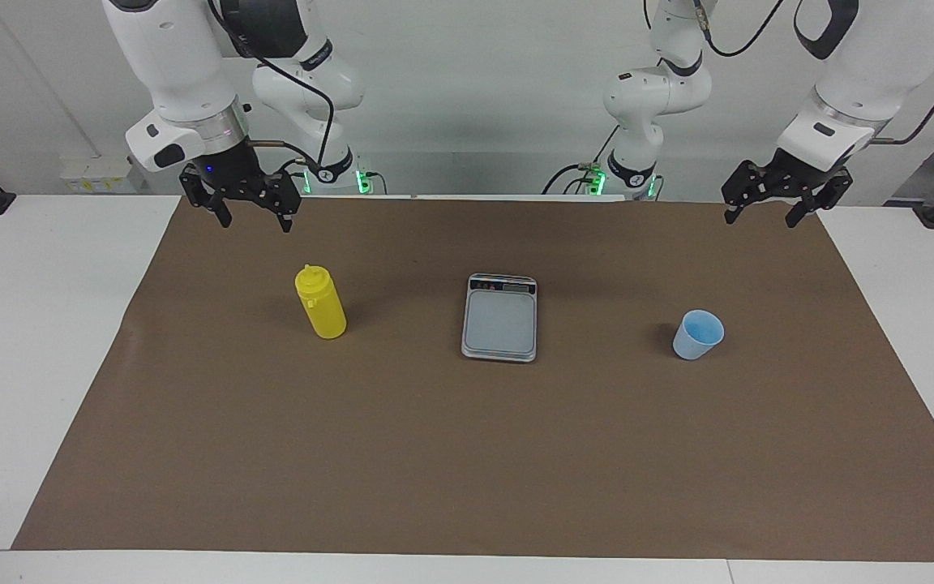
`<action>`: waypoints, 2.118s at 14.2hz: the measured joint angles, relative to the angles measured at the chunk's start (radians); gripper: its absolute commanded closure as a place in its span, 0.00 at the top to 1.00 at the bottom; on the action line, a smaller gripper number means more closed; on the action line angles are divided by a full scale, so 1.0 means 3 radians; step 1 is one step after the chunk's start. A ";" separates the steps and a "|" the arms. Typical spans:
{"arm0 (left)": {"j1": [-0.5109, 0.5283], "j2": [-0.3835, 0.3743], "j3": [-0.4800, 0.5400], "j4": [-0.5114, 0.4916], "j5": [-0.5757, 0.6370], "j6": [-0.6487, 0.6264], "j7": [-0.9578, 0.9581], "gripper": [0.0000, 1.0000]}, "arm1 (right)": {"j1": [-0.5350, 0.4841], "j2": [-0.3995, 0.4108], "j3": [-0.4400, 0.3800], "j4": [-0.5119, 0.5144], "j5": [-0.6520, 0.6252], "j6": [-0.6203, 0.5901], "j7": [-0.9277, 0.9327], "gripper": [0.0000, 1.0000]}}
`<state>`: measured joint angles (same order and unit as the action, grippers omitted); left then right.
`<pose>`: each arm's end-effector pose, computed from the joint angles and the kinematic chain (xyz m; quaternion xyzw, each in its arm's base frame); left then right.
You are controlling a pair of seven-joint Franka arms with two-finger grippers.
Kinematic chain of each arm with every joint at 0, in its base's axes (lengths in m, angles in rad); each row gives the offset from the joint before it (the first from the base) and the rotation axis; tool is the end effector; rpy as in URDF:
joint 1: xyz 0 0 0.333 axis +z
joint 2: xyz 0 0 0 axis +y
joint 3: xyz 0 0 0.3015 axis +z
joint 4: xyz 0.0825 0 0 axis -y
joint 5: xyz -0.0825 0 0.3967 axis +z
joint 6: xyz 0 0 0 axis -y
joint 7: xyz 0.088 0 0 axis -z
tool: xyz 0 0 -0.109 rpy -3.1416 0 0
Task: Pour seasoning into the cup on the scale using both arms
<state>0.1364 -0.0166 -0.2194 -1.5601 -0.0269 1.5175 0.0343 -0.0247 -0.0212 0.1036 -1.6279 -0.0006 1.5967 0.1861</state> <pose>0.5548 -0.0502 0.6177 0.9981 -0.0591 -0.0135 0.0113 0.5606 0.0448 0.5944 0.9985 -0.0536 -0.0048 0.0021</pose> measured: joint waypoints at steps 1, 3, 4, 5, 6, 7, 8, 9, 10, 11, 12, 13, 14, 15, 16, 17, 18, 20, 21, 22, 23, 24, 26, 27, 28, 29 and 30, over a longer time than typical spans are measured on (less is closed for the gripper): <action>0.0000 0.0000 0.0000 0.0000 0.0000 0.0000 0.0000 1.00 | 0.0000 0.0000 0.0000 0.0000 0.0000 0.0001 0.0000 1.00; 0.0000 0.0000 0.0000 -0.0001 0.0000 0.0000 0.0000 1.00 | -0.0001 0.0000 0.0000 0.0000 0.0000 0.0019 0.0000 1.00; 0.0000 0.0000 0.0000 -0.0002 0.0000 0.0000 0.0001 1.00 | -0.0001 0.0000 0.0000 0.0000 0.0000 0.0033 0.0000 1.00; 0.0000 0.0000 0.0000 -0.0004 0.0000 0.0000 0.0001 1.00 | -0.0001 0.0000 0.0000 0.0000 0.0000 0.0038 0.0000 1.00; 0.0000 0.0000 0.0000 -0.0010 0.0000 0.0000 0.0001 1.00 | -0.0001 0.0000 0.0000 0.0000 0.0000 0.0038 0.0000 1.00; 0.0000 0.0000 0.0000 -0.0014 0.0000 0.0000 0.0001 1.00 | -0.0001 0.0000 0.0000 0.0000 -0.0003 0.0038 0.0000 1.00; 0.0000 0.0000 0.0000 -0.0020 0.0000 0.0000 0.0001 1.00 | -0.0001 0.0000 0.0000 0.0000 -0.0016 0.0038 0.0000 1.00; 0.0000 0.0000 0.0000 -0.0024 0.0000 0.0000 0.0001 1.00 | -0.0001 0.0000 0.0000 0.0000 -0.0047 0.0038 0.0000 1.00; 0.0000 0.0000 0.0000 -0.0026 0.0000 0.0000 0.0002 1.00 | 0.0000 0.0000 0.0000 -0.0002 -0.0083 0.0038 0.0001 1.00; 0.0000 0.0000 0.0000 -0.0028 0.0000 0.0000 0.0002 1.00 | 0.0001 -0.0001 0.0000 -0.0008 -0.0095 0.0038 0.0004 1.00; 0.0000 0.0000 0.0000 -0.0029 0.0000 0.0000 0.0002 1.00 | 0.0002 -0.0004 0.0000 -0.0022 -0.0098 0.0038 0.0007 1.00; 0.0000 0.0000 0.0000 -0.0029 0.0000 0.0000 0.0002 1.00 | 0.0005 -0.0013 0.0001 -0.0048 -0.0098 0.0038 0.0009 1.00; 0.0000 0.0000 -0.0001 -0.0029 0.0000 0.0000 0.0002 1.00 | 0.0009 -0.0028 0.0002 -0.0076 -0.0098 0.0036 0.0009 1.00; 0.0000 0.0000 -0.0002 -0.0030 0.0000 0.0000 0.0002 1.00 | 0.0014 -0.0041 0.0003 -0.0096 -0.0098 0.0036 0.0009 1.00; -0.0001 0.0000 -0.0002 -0.0032 0.0000 0.0000 0.0002 1.00 | 0.0016 -0.0050 0.0005 -0.0107 -0.0098 0.0036 0.0010 1.00; 0.0000 0.0000 -0.0001 -0.0037 0.0000 0.0000 0.0002 1.00 | 0.0016 -0.0060 0.0006 -0.0117 -0.0098 0.0035 0.0010 1.00; 0.0000 -0.0001 0.0003 -0.0049 0.0000 0.0003 0.0002 1.00 | 0.0016 -0.0069 0.0006 -0.0125 -0.0098 0.0032 0.0010 1.00; 0.0014 -0.0004 0.0026 -0.0125 0.0000 0.0095 0.0002 1.00 | 0.0015 -0.0082 0.0007 -0.0138 -0.0098 0.0026 0.0010 1.00; 0.0041 -0.0005 0.0037 -0.0198 0.0000 0.0194 0.0002 1.00 | 0.0015 -0.0083 0.0006 -0.0142 -0.0098 0.0026 0.0010 1.00; 0.0083 -0.0003 0.0047 -0.0287 0.0000 0.0321 0.0002 1.00 | 0.0014 -0.0083 0.0006 -0.0145 -0.0098 0.0026 0.0010 1.00; 0.0136 0.0000 0.0052 -0.0399 0.0000 0.0477 0.0002 1.00 | 0.0013 -0.0083 0.0006 -0.0148 -0.0098 0.0026 0.0010 1.00; 0.0191 0.0006 0.0059 -0.0519 0.0000 0.0649 0.0002 1.00 | 0.0011 -0.0083 0.0006 -0.0150 -0.0098 0.0026 0.0010 1.00; 0.0285 0.0040 0.0067 -0.0778 0.0000 0.1024 0.0003 1.00 | 0.0010 -0.0083 0.0004 -0.0150 -0.0098 0.0026 0.0010 1.00; 0.0312 0.0086 0.0069 -0.0892 0.0000 0.1207 0.0003 1.00 | 0.0009 -0.0084 0.0003 -0.0150 -0.0098 0.0026 0.0010 1.00; 0.0324 0.0151 0.0076 -0.0983 0.0000 0.1381 0.0003 1.00 | 0.0008 -0.0086 0.0003 -0.0150 -0.0098 0.0026 0.0010 1.00; 0.0331 0.0224 0.0078 -0.1057 0.0000 0.1541 0.0003 1.00 | 0.0007 -0.0086 0.0003 -0.0150 -0.0098 0.0026 0.0010 1.00; 0.0335 0.0287 0.0077 -0.1142 0.0000 0.1703 0.0002 1.00 | 0.0004 -0.0087 0.0003 -0.0150 -0.0098 0.0026 0.0010 1.00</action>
<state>0.2370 0.0694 -0.1961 -1.9026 -0.0269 2.0283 0.0350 -0.0234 -0.0472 0.1044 -1.6731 -0.0301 1.6044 0.1891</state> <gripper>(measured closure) 0.000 0.000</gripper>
